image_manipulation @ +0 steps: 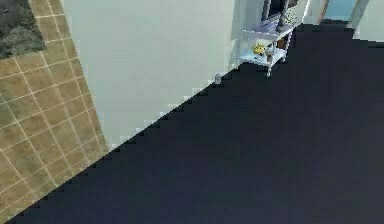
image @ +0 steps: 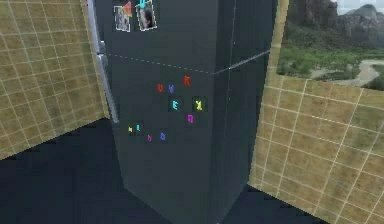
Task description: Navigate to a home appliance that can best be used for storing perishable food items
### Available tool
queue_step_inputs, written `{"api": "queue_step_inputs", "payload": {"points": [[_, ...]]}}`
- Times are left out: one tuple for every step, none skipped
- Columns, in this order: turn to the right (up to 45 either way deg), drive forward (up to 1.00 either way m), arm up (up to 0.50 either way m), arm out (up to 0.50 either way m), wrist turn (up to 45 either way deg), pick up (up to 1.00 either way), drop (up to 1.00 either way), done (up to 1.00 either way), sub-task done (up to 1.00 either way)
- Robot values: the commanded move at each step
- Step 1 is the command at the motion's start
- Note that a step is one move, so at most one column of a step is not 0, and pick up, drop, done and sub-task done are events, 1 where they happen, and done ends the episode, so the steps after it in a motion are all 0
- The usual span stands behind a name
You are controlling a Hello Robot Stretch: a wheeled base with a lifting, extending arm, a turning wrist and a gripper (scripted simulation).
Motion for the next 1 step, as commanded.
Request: {"api": "queue_step_inputs", "payload": {"points": [[0.0,0.00,0.00,0.00,0.0,0.00,0.00,1.00,0.00]]}}
